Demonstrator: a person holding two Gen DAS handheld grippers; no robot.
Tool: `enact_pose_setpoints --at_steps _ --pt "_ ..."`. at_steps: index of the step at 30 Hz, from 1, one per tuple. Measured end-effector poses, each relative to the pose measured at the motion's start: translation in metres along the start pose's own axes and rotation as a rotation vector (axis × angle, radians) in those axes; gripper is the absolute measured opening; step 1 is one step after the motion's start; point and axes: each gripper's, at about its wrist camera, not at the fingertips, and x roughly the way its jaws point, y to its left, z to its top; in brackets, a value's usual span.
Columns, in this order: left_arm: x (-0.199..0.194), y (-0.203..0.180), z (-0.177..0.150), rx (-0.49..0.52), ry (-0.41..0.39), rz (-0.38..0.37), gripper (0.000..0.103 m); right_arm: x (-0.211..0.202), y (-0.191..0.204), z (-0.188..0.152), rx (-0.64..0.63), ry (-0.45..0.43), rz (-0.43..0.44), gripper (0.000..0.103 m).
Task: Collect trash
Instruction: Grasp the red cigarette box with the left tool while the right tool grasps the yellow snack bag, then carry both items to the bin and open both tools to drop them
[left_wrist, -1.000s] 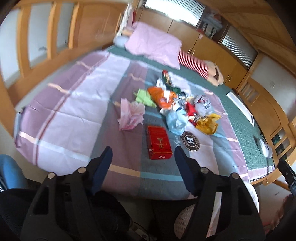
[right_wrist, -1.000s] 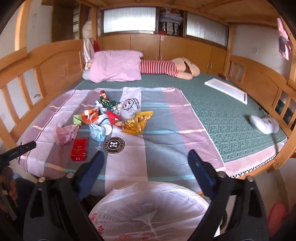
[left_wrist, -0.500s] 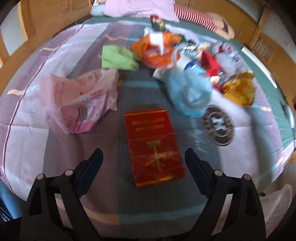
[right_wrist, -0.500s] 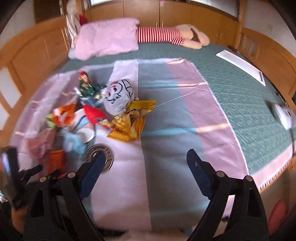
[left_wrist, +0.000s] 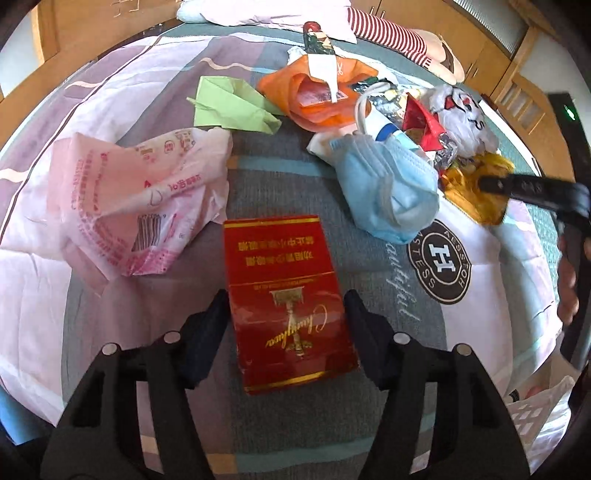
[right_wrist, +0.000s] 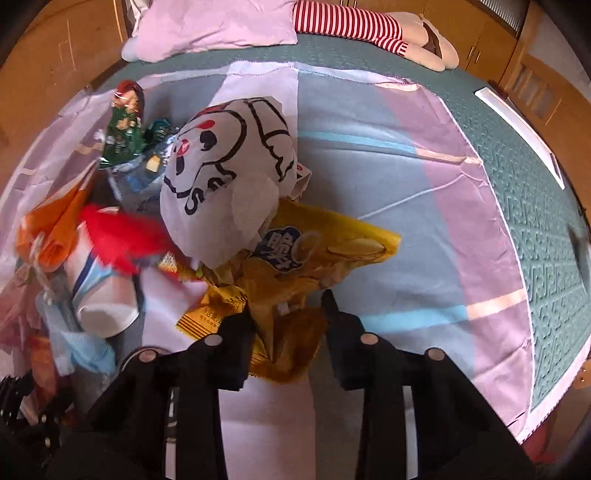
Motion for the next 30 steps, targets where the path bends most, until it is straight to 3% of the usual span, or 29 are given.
enact_pose_setpoints --at_steps 6,10,12,15,20,25,30 --pt "-0.019 0.015 -0.008 -0.099 -0.013 -0.172 0.060 -0.038 -0.008 -0.034 -0.023 -0.011 -0.030 0.030" --pt "-0.033 0.021 -0.014 -0.146 -0.031 -0.315 0.060 -0.052 -0.020 -0.054 -0.049 -0.008 -0.120 0.030" --pt "-0.041 0.019 -0.018 -0.135 -0.056 -0.359 0.060 -0.066 -0.033 -0.061 0.000 -0.037 -0.091 0.030" --pt "-0.058 0.008 -0.028 -0.055 -0.121 -0.313 0.060 -0.091 -0.049 -0.074 0.057 -0.078 -0.043 0.030" --pt "-0.081 -0.008 -0.043 0.042 -0.182 -0.203 0.060 -0.162 -0.054 -0.109 0.020 -0.201 0.048 0.030" --pt "-0.122 -0.027 -0.068 0.099 -0.262 -0.232 0.060 -0.224 -0.060 -0.162 -0.016 -0.262 0.122 0.030" --pt "-0.162 -0.052 -0.093 0.157 -0.314 -0.291 0.060 -0.241 -0.060 -0.218 -0.062 -0.190 0.188 0.030"
